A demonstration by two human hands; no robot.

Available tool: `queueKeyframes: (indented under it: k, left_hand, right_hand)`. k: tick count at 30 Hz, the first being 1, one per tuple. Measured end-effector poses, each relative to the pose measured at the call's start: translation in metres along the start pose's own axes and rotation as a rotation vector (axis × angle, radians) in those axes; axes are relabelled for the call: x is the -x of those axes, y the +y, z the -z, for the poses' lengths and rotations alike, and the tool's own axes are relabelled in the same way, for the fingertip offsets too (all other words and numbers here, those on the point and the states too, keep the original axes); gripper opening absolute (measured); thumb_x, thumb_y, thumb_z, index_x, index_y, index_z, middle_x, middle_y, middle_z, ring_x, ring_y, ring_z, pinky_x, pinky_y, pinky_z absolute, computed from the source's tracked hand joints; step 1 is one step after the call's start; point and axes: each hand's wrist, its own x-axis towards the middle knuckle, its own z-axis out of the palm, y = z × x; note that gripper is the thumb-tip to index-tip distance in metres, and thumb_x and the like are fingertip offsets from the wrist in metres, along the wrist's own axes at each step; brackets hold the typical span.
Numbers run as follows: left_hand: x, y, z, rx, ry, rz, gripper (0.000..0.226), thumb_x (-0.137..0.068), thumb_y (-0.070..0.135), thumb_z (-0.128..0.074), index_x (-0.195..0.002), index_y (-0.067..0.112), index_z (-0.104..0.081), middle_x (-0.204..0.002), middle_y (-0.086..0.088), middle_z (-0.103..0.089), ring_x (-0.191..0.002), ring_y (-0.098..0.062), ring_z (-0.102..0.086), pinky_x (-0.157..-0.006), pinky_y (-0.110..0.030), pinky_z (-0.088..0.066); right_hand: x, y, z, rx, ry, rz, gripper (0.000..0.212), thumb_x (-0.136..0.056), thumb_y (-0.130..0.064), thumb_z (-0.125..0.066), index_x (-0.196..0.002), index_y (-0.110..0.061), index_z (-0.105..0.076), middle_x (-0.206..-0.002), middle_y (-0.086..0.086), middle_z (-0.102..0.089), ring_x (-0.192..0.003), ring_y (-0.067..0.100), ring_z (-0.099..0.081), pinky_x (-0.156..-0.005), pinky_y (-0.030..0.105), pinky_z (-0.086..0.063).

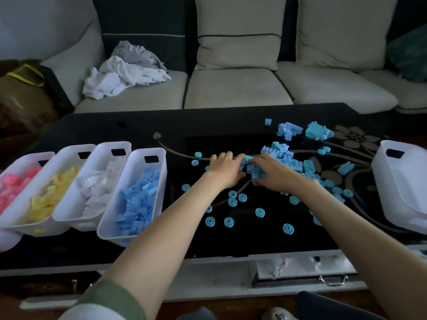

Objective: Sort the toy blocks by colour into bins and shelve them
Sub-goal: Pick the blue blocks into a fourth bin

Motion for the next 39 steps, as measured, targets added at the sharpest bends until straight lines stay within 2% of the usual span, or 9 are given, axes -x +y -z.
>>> queueKeyframes:
  k: [4, 8, 13, 17, 20, 23, 27, 32, 39]
  left_hand:
    - [-0.011, 0.006, 0.0, 0.023, 0.133, -0.046, 0.037, -0.099, 0.025, -0.044, -0.134, 0.015, -0.039, -0.125, -0.009, -0.054, -0.116, -0.029, -0.049, -0.097, -0.041, -0.029]
    - [-0.01, 0.006, 0.0, 0.08, 0.156, -0.052, 0.032, -0.093, 0.011, -0.046, -0.125, 0.014, -0.044, -0.111, -0.005, -0.061, -0.105, -0.027, -0.054, -0.093, -0.04, -0.03]
    - [-0.002, 0.005, 0.004, 0.171, 0.127, -0.069, 0.023, -0.09, 0.023, -0.049, -0.111, 0.018, -0.045, -0.1, -0.001, -0.058, -0.094, -0.024, -0.054, -0.089, -0.041, -0.03]
    - [0.002, 0.007, 0.009, 0.165, 0.043, -0.067, 0.021, -0.09, 0.024, -0.05, -0.109, 0.018, -0.042, -0.095, -0.001, -0.051, -0.088, -0.023, -0.051, -0.094, -0.042, -0.03]
    - [0.004, 0.008, 0.01, 0.183, 0.025, -0.087, 0.013, -0.091, 0.02, -0.049, -0.098, 0.019, -0.037, -0.09, 0.0, -0.051, -0.082, -0.022, -0.049, -0.096, -0.042, -0.03]
    - [0.004, 0.01, 0.01, 0.165, 0.042, -0.093, 0.005, -0.094, 0.021, -0.046, -0.098, 0.019, -0.047, -0.095, 0.001, -0.05, -0.093, -0.021, -0.052, -0.095, -0.04, -0.03]
    - [0.007, 0.01, 0.01, 0.145, 0.078, -0.081, 0.013, -0.096, 0.027, -0.045, -0.102, 0.019, -0.053, -0.096, 0.002, -0.049, -0.098, -0.021, -0.053, -0.095, -0.039, -0.029]
    - [0.017, 0.007, 0.02, 0.154, 0.181, -0.063, 0.018, -0.098, 0.032, -0.047, -0.108, 0.019, -0.055, -0.103, 0.0, -0.057, -0.096, -0.021, -0.055, -0.092, -0.037, -0.029]
    - [0.056, -0.022, 0.045, 0.203, 0.265, -0.031, 0.013, -0.096, 0.034, -0.05, -0.099, 0.022, -0.055, -0.092, 0.008, -0.051, -0.084, -0.013, -0.049, -0.087, -0.033, -0.027]
  right_hand:
    - [0.002, 0.009, 0.004, -0.032, -0.004, 0.025, 0.062, -0.083, -0.023, -0.069, -0.136, -0.018, -0.039, -0.135, -0.001, -0.037, -0.108, 0.013, -0.044, -0.083, 0.021, -0.033]
    - [0.005, 0.011, 0.004, -0.083, -0.044, 0.019, 0.075, -0.082, -0.021, -0.071, -0.144, -0.023, -0.027, -0.139, -0.002, -0.036, -0.116, 0.014, -0.045, -0.084, 0.023, -0.035]
    - [0.008, 0.014, 0.009, -0.132, -0.025, 0.018, 0.068, -0.086, -0.012, -0.062, -0.143, -0.025, -0.027, -0.136, 0.001, -0.042, -0.108, 0.014, -0.05, -0.086, 0.028, -0.044]
    - [0.007, 0.018, 0.026, -0.196, 0.076, 0.001, 0.052, -0.09, -0.006, -0.049, -0.138, -0.022, -0.039, -0.132, 0.001, -0.048, -0.108, 0.012, -0.049, -0.083, 0.023, -0.04]
    - [0.0, 0.022, 0.025, -0.092, 0.119, -0.028, 0.046, -0.091, -0.002, -0.044, -0.135, -0.016, -0.046, -0.135, 0.005, -0.048, -0.12, 0.02, -0.047, -0.089, 0.022, -0.036]
    - [-0.008, 0.026, 0.008, 0.119, 0.032, -0.039, 0.04, -0.094, -0.012, -0.047, -0.133, -0.018, -0.049, -0.137, 0.007, -0.045, -0.126, 0.026, -0.038, -0.102, 0.033, -0.033]
    - [-0.014, 0.026, -0.003, 0.213, 0.042, -0.004, 0.033, -0.093, -0.003, -0.042, -0.12, -0.016, -0.056, -0.123, 0.003, -0.051, -0.116, 0.021, -0.037, -0.092, 0.029, -0.036]
    - [-0.007, 0.022, 0.001, 0.099, 0.157, -0.02, 0.03, -0.093, 0.001, -0.042, -0.112, -0.012, -0.061, -0.118, 0.008, -0.056, -0.114, 0.021, -0.044, -0.089, 0.033, -0.045]
    - [-0.001, 0.013, 0.011, -0.181, 0.265, -0.073, 0.024, -0.092, -0.002, -0.05, -0.105, -0.014, -0.066, -0.114, 0.003, -0.063, -0.087, 0.011, -0.051, -0.074, 0.021, -0.037]
